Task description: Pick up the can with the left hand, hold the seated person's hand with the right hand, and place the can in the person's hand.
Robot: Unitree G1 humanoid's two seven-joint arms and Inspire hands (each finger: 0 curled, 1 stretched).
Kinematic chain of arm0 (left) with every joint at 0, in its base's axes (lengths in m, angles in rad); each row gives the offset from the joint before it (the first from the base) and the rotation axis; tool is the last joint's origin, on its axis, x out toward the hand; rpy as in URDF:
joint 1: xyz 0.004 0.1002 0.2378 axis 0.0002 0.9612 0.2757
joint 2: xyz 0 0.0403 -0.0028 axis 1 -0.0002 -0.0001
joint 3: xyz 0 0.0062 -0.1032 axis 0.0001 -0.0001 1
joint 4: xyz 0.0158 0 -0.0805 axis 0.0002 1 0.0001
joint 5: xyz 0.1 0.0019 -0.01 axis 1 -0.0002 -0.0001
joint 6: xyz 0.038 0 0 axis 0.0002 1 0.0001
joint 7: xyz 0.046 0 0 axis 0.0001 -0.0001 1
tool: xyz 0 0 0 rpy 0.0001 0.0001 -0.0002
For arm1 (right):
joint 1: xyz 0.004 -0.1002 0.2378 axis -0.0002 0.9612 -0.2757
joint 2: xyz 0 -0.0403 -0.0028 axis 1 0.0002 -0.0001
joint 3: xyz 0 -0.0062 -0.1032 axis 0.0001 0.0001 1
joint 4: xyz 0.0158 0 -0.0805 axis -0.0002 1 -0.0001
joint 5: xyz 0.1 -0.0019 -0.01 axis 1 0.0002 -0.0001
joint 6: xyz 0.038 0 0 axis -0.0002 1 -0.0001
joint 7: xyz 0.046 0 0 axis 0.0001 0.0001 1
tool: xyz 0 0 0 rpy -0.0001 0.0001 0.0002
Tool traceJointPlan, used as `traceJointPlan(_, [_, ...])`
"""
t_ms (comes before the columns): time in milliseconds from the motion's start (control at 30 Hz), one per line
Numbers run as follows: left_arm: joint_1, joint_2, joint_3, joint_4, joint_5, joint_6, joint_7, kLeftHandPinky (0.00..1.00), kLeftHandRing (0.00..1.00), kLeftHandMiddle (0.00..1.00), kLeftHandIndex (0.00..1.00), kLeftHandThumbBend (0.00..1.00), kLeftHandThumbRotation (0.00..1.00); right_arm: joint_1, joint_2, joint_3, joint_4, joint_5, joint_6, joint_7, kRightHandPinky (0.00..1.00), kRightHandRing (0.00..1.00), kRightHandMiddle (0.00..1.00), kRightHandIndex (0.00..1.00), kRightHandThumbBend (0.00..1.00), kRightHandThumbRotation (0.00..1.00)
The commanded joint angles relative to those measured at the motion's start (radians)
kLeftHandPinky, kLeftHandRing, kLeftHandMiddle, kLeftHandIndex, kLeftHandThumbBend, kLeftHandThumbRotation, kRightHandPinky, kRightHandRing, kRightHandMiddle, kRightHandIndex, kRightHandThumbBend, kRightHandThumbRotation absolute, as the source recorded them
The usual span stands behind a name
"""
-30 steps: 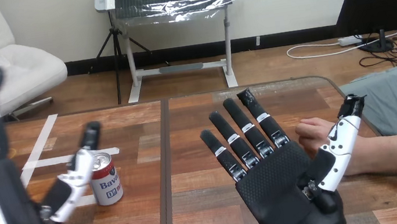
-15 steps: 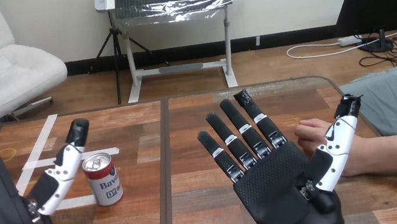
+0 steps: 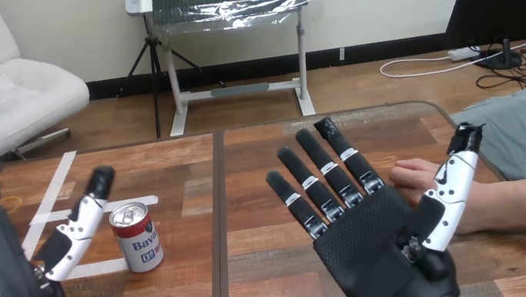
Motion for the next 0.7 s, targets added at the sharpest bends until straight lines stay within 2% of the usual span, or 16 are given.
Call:
traceJointPlan(0, [-0.081, 0.059, -0.028, 0.055, -0.044, 0.033, -0.084, 0.94, 0.94, 0.93, 0.93, 0.91, 0.56, -0.057, 0.084, -0.022, -0.029, 0.0, 0.0, -0.002, 1.0, 1.0, 1.0, 1.0, 0.77, 1.0])
traceJointPlan(133, [-0.095, 0.08, -0.039, 0.072, -0.087, 0.09, -0.176, 0.92, 0.93, 0.93, 0.92, 0.96, 0.6, -0.06, 0.084, -0.027, -0.025, 0.002, 0.003, 0.006, 1.0, 1.0, 1.0, 1.0, 0.76, 1.0])
traceJointPlan(433, [-0.144, 0.119, -0.059, 0.132, -0.192, 0.155, -0.352, 0.89, 0.92, 0.92, 0.91, 1.0, 0.62, -0.065, 0.082, -0.032, -0.022, -0.006, 0.007, 0.013, 1.0, 1.0, 1.0, 1.0, 0.76, 1.0])
traceJointPlan(667, [-0.188, 0.146, -0.075, 0.18, -0.223, 0.189, -0.436, 0.88, 0.93, 0.94, 0.93, 0.99, 0.59, -0.066, 0.082, -0.036, -0.021, -0.007, 0.013, 0.013, 1.0, 1.0, 1.0, 1.0, 0.76, 1.0])
